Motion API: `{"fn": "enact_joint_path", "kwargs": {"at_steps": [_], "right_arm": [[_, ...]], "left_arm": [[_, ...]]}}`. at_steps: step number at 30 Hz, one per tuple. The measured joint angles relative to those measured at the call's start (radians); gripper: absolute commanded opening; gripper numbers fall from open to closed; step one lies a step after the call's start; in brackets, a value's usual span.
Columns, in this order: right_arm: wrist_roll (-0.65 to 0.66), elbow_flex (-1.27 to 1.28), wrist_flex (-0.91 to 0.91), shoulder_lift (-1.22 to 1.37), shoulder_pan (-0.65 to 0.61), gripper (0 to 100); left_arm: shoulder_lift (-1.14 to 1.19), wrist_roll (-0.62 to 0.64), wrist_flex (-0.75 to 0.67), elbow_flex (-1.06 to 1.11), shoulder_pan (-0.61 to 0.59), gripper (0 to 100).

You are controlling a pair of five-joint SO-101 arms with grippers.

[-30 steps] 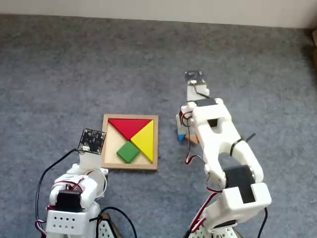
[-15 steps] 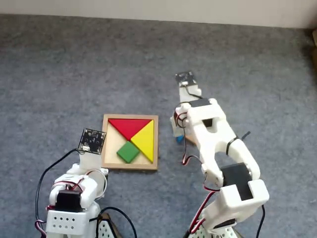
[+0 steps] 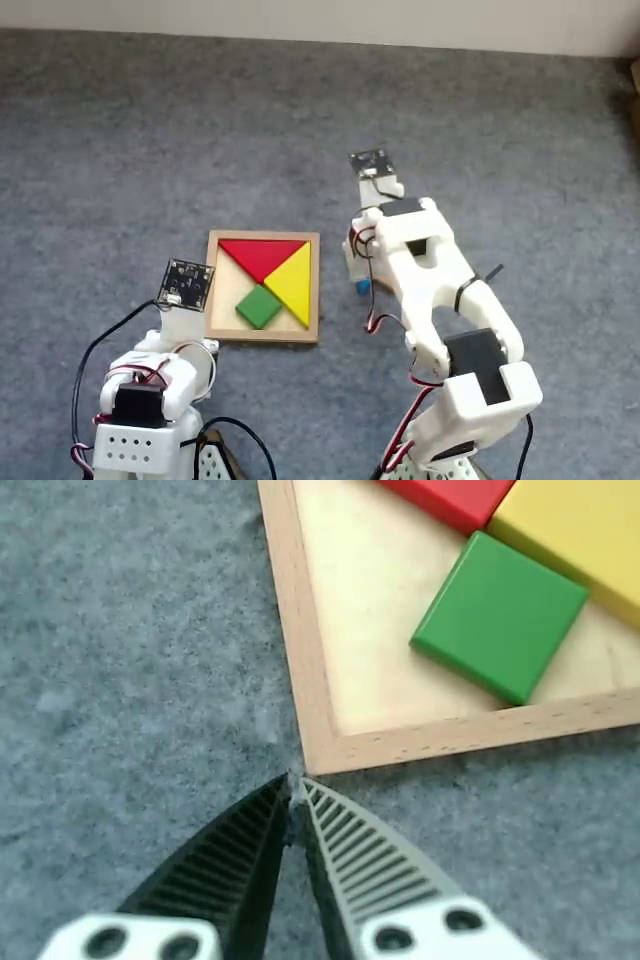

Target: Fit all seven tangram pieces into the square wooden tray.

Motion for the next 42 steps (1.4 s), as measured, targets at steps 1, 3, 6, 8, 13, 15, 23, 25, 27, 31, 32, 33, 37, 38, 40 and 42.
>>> {"fn": "enact_joint_path", "kwargs": {"at_steps": [1, 3, 6, 8, 13, 15, 23, 25, 27, 31, 32, 33, 37, 38, 40, 42], "right_arm": [[0.0, 0.0, 0.0, 0.0, 0.0, 21.4], [0.006, 0.015, 0.0, -0.011, 0.0, 21.4], [0.048, 0.037, 0.0, -0.011, -0.002, 21.4], [0.058, 0.038, 0.0, -0.011, -0.002, 21.3], [0.066, 0.038, 0.0, -0.011, -0.002, 17.5], [0.066, 0.04, 0.0, -0.011, 0.005, 11.8], [0.074, 0.041, 0.008, -0.011, 0.038, 6.3], [0.074, 0.041, 0.018, -0.011, 0.04, 6.3], [0.074, 0.04, 0.066, -0.011, 0.041, 6.7], [0.075, 0.035, 0.206, 0.006, 0.052, 12.8], [0.077, 0.017, 0.23, 0.005, 0.049, 15.9], [0.077, 0.011, 0.258, -0.008, 0.049, 19.1], [0.077, 0.012, 0.334, -0.101, 0.052, 25.7], [0.077, 0.026, 0.344, -0.13, 0.051, 25.7], [0.077, 0.074, 0.347, -0.175, 0.048, 25.7], [0.077, 0.132, 0.338, -0.212, 0.049, 25.7]], "left_arm": [[0.0, 0.0, 0.0, 0.0, 0.0, 2], [0.0, 0.0, 0.0, 0.0, 0.0, 2], [0.0, 0.0, 0.0, 0.0, 0.0, 2], [0.0, 0.0, 0.0, 0.0, 0.0, 2], [0.0, 0.0, 0.0, 0.0, 0.0, 2], [0.0, 0.0, 0.0, 0.0, 0.0, 2], [0.0, 0.0, 0.0, 0.0, 0.0, 2], [0.0, 0.0, 0.0, 0.0, 0.0, 2], [0.0, 0.0, 0.0, 0.0, 0.0, 2], [0.0, 0.0, 0.0, 0.0, 0.0, 2], [0.0, 0.0, 0.0, 0.0, 0.0, 2], [0.0, 0.0, 0.0, 0.0, 0.002, 2], [0.0, 0.0, 0.0, 0.0, 0.002, 2], [0.0, 0.0, 0.0, 0.0, 0.002, 2], [0.0, 0.0, 0.0, 0.0, 0.002, 2], [0.0, 0.0, 0.0, 0.0, 0.002, 2]]}}
